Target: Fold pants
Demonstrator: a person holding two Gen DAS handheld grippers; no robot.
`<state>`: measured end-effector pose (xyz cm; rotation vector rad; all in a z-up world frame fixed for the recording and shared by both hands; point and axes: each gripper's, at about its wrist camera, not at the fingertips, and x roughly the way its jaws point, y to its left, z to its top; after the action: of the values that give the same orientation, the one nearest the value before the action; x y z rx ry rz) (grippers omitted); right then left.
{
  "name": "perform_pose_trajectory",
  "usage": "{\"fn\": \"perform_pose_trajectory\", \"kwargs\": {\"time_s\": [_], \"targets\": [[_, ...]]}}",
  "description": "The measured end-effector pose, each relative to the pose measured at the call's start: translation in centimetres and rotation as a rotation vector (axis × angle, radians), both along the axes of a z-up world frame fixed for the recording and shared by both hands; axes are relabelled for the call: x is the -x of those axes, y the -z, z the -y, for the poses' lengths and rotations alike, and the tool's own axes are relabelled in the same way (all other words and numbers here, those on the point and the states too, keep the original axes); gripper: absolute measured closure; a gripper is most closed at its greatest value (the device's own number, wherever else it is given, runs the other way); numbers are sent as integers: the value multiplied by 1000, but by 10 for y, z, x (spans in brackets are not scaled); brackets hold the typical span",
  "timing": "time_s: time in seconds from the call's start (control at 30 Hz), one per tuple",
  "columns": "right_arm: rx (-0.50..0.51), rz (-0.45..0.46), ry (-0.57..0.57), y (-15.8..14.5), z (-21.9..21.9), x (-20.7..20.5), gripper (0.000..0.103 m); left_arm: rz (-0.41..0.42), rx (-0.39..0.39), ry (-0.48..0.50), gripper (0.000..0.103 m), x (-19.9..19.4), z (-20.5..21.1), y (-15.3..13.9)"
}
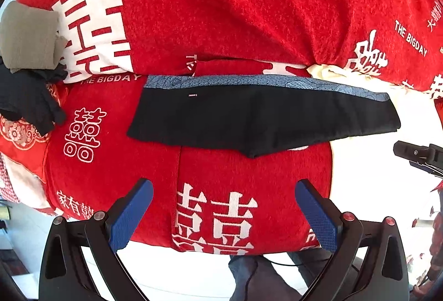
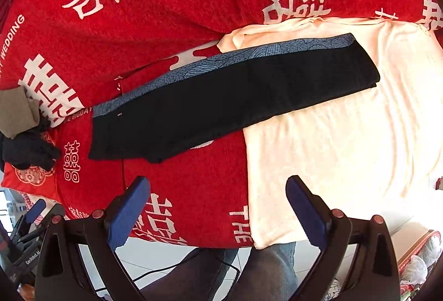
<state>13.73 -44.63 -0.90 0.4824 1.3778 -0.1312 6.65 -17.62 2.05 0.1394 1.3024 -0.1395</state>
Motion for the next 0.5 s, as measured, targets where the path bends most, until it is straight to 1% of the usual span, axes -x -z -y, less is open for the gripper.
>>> {"fn": "perform_pose_trajectory", "kwargs": {"time_s": [0.23, 0.33, 0.5], "targets": [[-4, -4, 32, 2, 8, 11, 4, -18, 9, 42, 0, -1, 11, 5], [-3, 3, 64, 1, 14, 19, 4, -24, 5, 84, 0, -3, 22, 7], [-9, 5, 148, 1, 33, 39, 4, -41, -6, 183, 0, -4, 49, 9]]}}
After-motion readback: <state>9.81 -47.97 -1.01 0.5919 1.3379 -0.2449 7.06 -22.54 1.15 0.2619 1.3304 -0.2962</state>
